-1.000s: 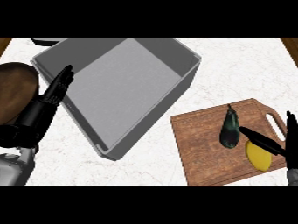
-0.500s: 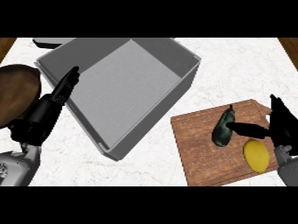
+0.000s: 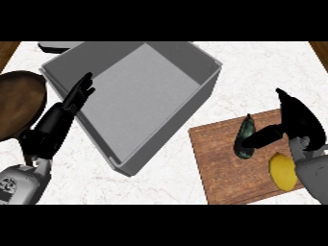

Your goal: Pick the eggplant from the cutting board and place it in the cardboard box

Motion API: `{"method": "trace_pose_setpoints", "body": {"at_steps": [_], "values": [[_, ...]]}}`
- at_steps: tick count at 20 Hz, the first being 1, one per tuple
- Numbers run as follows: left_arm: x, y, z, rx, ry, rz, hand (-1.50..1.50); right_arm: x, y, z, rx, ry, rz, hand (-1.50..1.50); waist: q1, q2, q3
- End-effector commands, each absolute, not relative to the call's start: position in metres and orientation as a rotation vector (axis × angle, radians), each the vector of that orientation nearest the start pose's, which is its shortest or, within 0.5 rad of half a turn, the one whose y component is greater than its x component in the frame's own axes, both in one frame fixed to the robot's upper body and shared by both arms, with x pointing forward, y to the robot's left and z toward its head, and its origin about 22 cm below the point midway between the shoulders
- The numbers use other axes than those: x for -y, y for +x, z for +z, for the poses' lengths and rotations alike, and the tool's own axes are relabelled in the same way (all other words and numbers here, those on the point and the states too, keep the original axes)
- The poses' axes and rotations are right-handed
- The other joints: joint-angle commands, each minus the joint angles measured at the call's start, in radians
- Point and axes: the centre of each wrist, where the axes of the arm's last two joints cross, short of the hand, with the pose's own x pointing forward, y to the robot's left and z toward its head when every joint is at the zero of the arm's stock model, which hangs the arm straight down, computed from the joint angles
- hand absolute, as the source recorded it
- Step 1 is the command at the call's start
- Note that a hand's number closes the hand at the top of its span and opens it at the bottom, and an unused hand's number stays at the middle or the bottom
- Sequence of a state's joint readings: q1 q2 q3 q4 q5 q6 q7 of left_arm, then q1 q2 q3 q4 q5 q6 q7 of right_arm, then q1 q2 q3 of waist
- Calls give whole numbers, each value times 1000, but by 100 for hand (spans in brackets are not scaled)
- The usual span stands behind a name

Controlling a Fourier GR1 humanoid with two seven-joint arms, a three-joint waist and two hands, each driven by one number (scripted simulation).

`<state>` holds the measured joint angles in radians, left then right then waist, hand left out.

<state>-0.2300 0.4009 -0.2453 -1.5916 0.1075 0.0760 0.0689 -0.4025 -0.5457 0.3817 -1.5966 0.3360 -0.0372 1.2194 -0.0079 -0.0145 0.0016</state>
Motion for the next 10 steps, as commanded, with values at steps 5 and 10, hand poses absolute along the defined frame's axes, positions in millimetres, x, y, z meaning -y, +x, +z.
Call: {"method": "trace_pose_setpoints", "body": {"at_steps": [5,10], "values": [[-213,280,45,1608,-31,-445,0,206,322,133,541,-870,416,-150,0,14,-4],[-220,276,40,1604,-38,-439,0,195,326,97,442,-861,431,-150,11,19,-5]]}}
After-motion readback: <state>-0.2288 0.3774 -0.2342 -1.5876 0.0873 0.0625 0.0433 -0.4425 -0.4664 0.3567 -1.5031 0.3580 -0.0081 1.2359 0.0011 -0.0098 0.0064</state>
